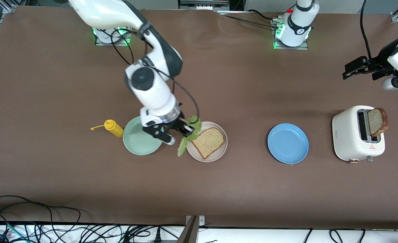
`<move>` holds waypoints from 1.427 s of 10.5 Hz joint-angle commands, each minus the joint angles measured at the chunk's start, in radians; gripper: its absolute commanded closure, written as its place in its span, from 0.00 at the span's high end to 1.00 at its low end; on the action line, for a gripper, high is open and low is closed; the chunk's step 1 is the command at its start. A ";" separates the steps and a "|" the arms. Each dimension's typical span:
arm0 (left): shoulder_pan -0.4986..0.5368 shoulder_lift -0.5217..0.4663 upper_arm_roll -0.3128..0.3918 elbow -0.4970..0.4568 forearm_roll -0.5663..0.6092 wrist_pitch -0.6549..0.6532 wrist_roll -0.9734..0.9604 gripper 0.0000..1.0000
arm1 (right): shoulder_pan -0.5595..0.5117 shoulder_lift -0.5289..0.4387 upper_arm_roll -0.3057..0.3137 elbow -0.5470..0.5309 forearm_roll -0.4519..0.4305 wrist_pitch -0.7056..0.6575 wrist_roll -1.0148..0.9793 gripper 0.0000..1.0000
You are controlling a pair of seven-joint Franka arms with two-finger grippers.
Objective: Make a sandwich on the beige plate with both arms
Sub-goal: 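Lift the lettuce leaf with the right gripper and carry it to the bread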
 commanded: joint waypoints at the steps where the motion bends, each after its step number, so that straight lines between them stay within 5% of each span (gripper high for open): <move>1: 0.020 -0.006 -0.016 -0.017 0.010 0.035 0.034 1.00 | 0.040 0.060 -0.015 0.047 -0.081 0.031 0.059 0.00; 4: 0.029 0.005 -0.016 -0.011 0.001 0.049 0.034 1.00 | 0.066 0.103 -0.019 0.036 -0.261 -0.016 0.048 0.00; 15: 0.064 0.025 -0.010 0.002 -0.016 0.055 0.037 1.00 | 0.130 0.155 -0.024 0.047 -0.268 0.077 0.130 0.00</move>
